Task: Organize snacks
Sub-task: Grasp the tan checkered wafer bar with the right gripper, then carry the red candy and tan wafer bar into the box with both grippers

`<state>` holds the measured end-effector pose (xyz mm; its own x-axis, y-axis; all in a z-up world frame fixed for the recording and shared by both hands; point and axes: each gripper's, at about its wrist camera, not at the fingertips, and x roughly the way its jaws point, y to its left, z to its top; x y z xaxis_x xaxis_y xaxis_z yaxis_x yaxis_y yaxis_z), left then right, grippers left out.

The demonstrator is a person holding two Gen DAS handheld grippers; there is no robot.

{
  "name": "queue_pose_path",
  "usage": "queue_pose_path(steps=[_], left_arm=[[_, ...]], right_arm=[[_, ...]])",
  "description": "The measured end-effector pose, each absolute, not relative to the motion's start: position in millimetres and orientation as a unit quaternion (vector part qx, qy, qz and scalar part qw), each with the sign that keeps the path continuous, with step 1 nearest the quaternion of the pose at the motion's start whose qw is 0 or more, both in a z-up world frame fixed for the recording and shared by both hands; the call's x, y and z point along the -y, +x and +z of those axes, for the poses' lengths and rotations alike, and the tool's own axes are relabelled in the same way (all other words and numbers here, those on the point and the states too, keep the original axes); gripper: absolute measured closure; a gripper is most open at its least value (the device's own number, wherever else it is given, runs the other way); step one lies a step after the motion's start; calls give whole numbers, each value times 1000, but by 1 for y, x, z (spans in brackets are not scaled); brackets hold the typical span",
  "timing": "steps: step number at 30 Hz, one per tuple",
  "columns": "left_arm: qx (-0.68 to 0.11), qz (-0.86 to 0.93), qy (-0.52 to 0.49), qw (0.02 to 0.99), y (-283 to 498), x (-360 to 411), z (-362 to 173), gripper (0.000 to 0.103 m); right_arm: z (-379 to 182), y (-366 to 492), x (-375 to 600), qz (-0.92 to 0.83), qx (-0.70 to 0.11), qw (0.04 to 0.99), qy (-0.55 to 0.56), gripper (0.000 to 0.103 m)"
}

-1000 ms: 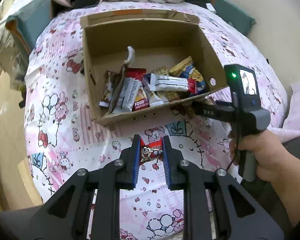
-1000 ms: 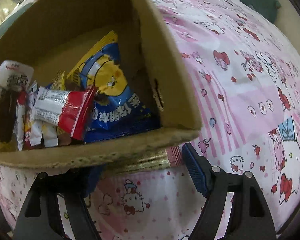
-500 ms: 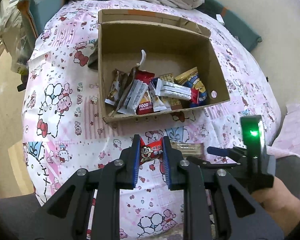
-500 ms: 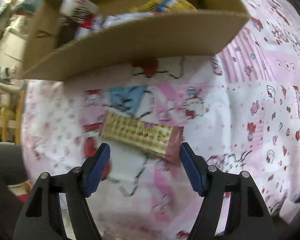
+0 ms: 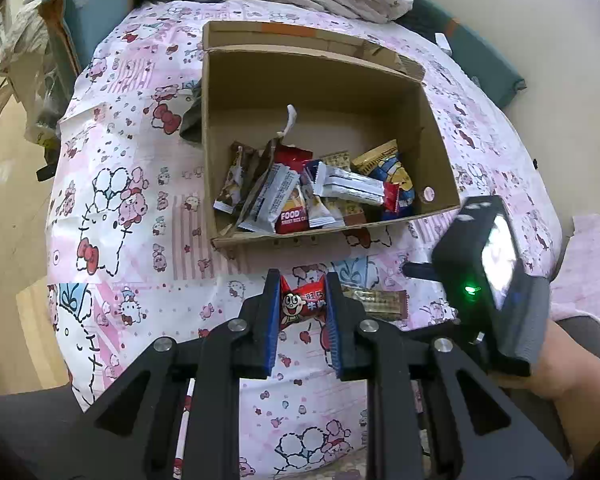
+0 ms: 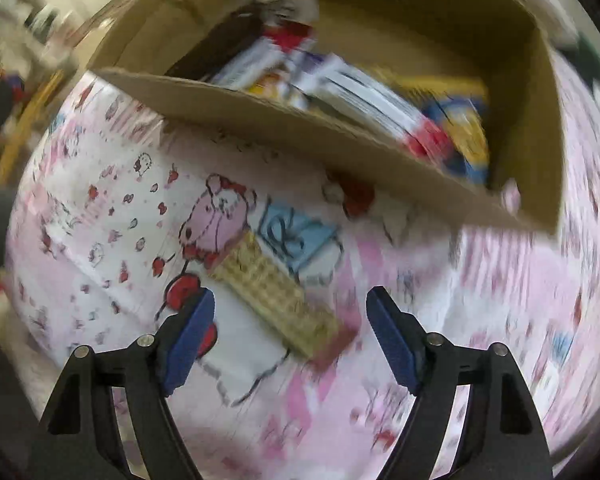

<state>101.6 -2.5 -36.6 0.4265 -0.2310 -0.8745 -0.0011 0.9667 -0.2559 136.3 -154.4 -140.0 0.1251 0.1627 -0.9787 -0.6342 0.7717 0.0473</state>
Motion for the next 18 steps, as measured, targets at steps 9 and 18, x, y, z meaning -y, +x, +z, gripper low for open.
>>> queue_pose_path(steps=[9, 18], left_arm=[[-542, -35, -99, 834, 105, -9, -49, 86], [-556, -12, -83, 827, 110, -10, -66, 86]], right_arm=[[-166, 141, 148, 279, -632, 701, -179, 53], [-134, 138, 171, 296, -644, 704, -51, 75]])
